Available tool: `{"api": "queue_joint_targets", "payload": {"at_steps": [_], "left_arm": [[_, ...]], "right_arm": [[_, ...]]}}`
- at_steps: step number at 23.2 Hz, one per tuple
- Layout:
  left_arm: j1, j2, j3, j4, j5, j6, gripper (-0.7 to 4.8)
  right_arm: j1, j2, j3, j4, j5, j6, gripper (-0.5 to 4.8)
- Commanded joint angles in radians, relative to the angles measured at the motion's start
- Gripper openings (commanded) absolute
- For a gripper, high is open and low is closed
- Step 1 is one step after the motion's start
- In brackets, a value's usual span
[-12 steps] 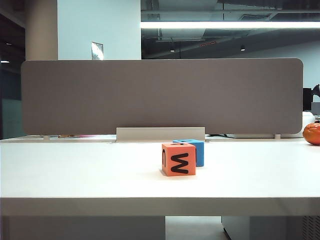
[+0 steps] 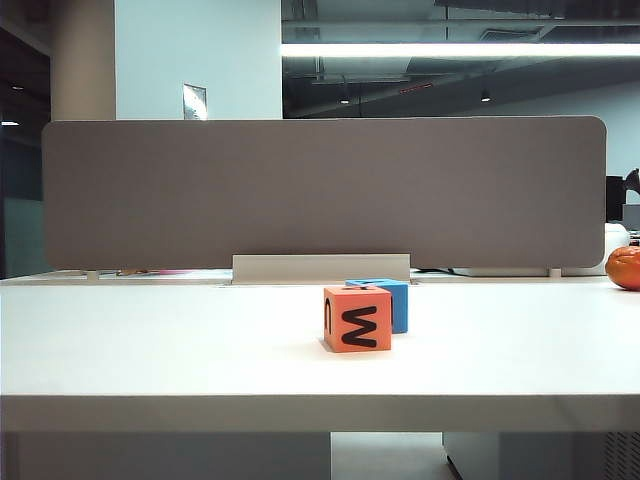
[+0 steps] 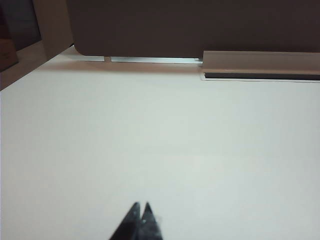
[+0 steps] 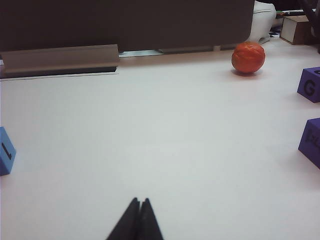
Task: Stack one letter block on top of another letter block.
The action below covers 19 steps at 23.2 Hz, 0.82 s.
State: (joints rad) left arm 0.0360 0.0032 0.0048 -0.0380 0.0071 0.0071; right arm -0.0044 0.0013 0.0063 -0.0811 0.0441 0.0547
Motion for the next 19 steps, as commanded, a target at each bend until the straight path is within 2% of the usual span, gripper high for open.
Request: {"api": "queue_joint_targets", "payload": {"at_steps": [1, 6, 9, 11, 17, 19], "left_arm": [[0.002, 0.001, 0.003, 0.019, -0.003, 0.003, -0.06], [0.002, 0.001, 0.003, 0.024, -0.003, -0.001, -0.06], [0.002, 0.001, 0.003, 0.025, -0.003, -0.007, -0.06], [0.002, 0.001, 0.004, 0.026, -0.003, -0.007, -0.06], [0.002, 0.001, 0.005, 0.028, -0.004, -0.007, -0.06], [0.002, 0.001, 0.005, 0.029, -0.003, -0.007, -0.06]], "right_arm": [[0.000, -0.002, -0.006, 0.010, -0.002, -0.003, -0.08], [0.003, -0.002, -0.006, 0.010, -0.002, 0.009, -0.08], [0.003, -0.002, -0.006, 0.010, -0.032, 0.101, -0.08], [0.003, -0.002, -0.005, 0.008, -0.161, 0.108, -0.08], [0.003, -0.002, -0.005, 0.007, -0.399, 0.108, -0.08], [0.003, -0.002, -0.005, 0.003, -0.508, 0.108, -0.07]]}}
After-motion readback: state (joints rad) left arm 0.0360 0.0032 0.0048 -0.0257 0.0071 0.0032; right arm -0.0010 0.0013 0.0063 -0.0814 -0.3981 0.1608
